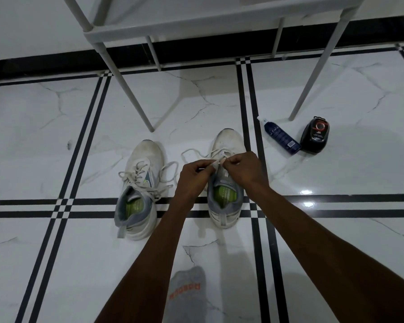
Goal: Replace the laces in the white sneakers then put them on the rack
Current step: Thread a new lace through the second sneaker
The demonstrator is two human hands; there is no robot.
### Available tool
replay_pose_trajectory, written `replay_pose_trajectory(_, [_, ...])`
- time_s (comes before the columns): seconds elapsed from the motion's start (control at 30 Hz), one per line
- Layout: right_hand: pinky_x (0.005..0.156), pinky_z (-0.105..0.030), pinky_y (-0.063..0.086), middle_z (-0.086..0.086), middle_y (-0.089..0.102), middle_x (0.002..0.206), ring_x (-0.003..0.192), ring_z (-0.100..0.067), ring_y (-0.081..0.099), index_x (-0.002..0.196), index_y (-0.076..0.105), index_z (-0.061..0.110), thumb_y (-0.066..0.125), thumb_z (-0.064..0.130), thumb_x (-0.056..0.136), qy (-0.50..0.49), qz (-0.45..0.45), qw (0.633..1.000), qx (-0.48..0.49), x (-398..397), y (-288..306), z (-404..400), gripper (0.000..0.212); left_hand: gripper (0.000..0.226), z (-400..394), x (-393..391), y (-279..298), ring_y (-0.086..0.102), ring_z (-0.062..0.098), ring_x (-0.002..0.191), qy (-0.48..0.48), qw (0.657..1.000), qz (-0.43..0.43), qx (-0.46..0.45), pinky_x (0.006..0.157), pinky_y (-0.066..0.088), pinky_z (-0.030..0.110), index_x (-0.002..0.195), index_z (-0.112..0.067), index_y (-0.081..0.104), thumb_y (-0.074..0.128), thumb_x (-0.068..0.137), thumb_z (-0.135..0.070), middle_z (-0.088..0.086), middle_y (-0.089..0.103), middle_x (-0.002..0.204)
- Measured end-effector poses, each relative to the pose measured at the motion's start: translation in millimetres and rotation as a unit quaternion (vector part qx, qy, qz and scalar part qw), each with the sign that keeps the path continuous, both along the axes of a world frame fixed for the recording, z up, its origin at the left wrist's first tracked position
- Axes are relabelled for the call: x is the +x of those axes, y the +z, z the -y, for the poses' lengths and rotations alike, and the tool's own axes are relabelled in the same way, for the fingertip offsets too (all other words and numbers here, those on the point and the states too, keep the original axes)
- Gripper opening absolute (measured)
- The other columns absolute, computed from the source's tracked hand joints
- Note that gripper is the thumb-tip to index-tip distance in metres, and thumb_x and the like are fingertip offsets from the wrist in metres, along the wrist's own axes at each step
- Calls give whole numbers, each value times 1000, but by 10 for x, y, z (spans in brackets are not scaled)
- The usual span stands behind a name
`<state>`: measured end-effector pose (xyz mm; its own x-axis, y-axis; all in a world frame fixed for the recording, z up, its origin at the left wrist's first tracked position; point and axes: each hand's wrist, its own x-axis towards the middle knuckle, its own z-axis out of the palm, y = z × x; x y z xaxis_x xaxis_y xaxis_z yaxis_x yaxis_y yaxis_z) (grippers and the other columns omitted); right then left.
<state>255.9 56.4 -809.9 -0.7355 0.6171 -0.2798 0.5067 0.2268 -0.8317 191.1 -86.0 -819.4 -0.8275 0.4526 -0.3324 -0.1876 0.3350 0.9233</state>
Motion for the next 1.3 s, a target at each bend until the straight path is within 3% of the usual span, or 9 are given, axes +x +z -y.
replay_pose_trajectory(0.17, [64, -6, 46, -4, 76, 89, 75, -5, 66, 95, 79, 7, 78, 19, 85, -7, -23, 998, -52, -2, 10, -62, 15, 30, -57, 23, 45, 73, 18, 97, 37, 998, 49, 23, 94, 57, 36, 98, -21, 80, 64, 96, -46, -1, 79, 95])
replay_pose_trajectory(0.33, [70, -9, 51, 0, 74, 84, 72, 2, 64, 87, 77, 9, 81, 17, 82, -40, -47, 997, -46, 31, 53, -102, 10, 5, -141, 74, -2, 72, 24, 95, 47, 999, 16, -18, 96, 57, 47, 90, -17, 75, 72, 92, -17, 6, 77, 94])
replay_pose_trajectory(0.43, [61, -14, 48, -3, 69, 68, 61, -4, 60, 74, 74, 5, 79, 38, 82, 19, 3, 1000, -10, 35, 109, -186, 35, 4, -190, 75, -19, 72, 23, 94, 48, 998, -9, -37, 95, 57, 44, 87, -17, 74, 74, 91, -16, 7, 76, 94])
replay_pose_trajectory(0.5, [63, -28, 51, -12, 69, 68, 61, -14, 61, 72, 75, 3, 75, 41, 85, 64, 68, 995, -38, 26, 157, -247, 40, 6, -201, 69, -24, 72, 21, 93, 51, 997, -33, -48, 93, 58, 40, 91, -12, 74, 75, 90, -18, 7, 76, 95])
replay_pose_trajectory(0.63, [47, -22, 44, -6, 59, 61, 50, -13, 50, 77, 73, 2, 76, 28, 85, 59, 128, 980, -138, 19, 287, -330, 27, 5, -190, 79, -40, 70, 6, 85, 30, 992, -108, -57, 84, 56, 23, 92, -13, 75, 74, 90, -17, -1, 76, 91])
replay_pose_trajectory(0.83, [53, -24, 48, -10, 65, 79, 67, -17, 63, 91, 68, 5, 83, 53, 72, 93, 139, 983, -71, -47, 192, -205, 54, 8, -184, 66, -77, 62, 5, 80, -42, 976, -192, -97, 72, 44, 1, 100, -9, 69, 65, 96, -14, 0, 71, 94])
replay_pose_trajectory(1.0, [48, -19, 40, -5, 65, 76, 65, -14, 61, 83, 69, 6, 82, 29, 72, 39, 149, 985, -74, -11, 84, -173, 29, 11, -126, 49, -52, 62, 20, 88, 28, 978, -182, -99, 75, 48, 25, 100, -9, 58, 50, 104, -15, 8, 66, 97])
replay_pose_trajectory(1.17, [76, -34, 59, -12, 75, 86, 80, -18, 70, 87, 77, -1, 78, 21, 74, 22, 107, 989, -94, 18, 49, -199, 25, 15, 280, -536, 280, 56, 34, 92, 400, 863, -279, -131, 87, 44, 35, 98, 1, 56, 42, 96, -4, 21, 60, 100])
replay_pose_trajectory(1.3, [84, -41, 59, -12, 75, 90, 89, -25, 71, 85, 78, 5, 80, 24, 75, 56, 110, 988, -93, 2, 69, -218, 22, 25, 254, -502, 380, 47, 26, 99, 273, 860, -391, -181, 88, 35, 32, 104, -9, 59, 54, 80, -4, 11, 58, 106])
